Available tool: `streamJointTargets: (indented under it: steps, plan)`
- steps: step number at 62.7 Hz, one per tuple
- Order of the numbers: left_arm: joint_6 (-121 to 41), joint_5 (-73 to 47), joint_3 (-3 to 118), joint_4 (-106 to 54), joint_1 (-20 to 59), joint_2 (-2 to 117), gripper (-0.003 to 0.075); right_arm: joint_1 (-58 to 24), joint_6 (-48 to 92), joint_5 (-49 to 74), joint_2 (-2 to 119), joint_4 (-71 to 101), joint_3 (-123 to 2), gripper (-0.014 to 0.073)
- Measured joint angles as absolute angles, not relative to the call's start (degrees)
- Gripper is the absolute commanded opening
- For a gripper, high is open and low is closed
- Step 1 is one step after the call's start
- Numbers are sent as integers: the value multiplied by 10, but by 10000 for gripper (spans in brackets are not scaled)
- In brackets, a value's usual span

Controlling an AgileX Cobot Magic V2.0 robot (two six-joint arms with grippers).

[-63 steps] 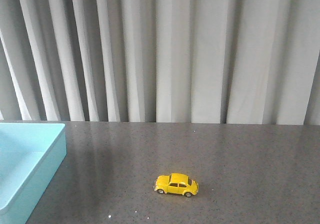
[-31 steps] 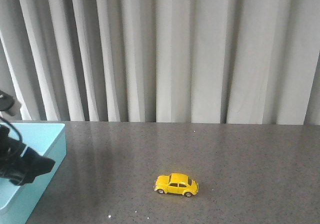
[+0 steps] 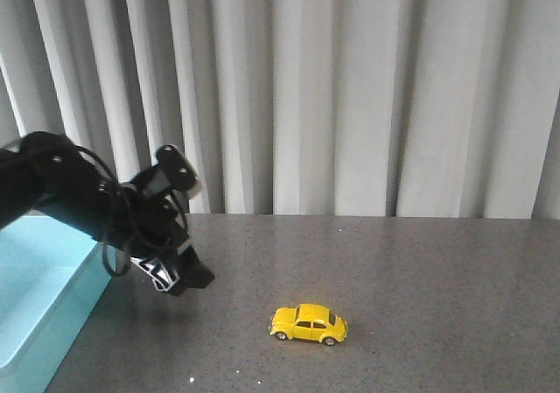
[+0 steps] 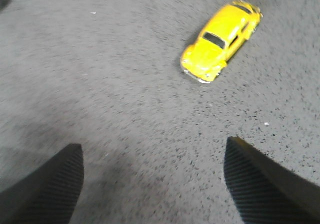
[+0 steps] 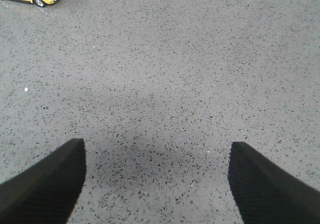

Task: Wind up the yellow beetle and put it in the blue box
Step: 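Reach the left gripper over to the yellow car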

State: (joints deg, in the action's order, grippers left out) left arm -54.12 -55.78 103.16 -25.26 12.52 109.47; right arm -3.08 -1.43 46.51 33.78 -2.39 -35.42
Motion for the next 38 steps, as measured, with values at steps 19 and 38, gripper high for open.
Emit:
streamJointTargets:
  steps: [19,38]
  plan:
    - [-592,-670,1227,-230,178,1272,556,-31,-14,466,338,-24,-354,565]
    - [-622,-709,1380,-266,198,1384,556,-31,-14,466,338,-24,-354,565]
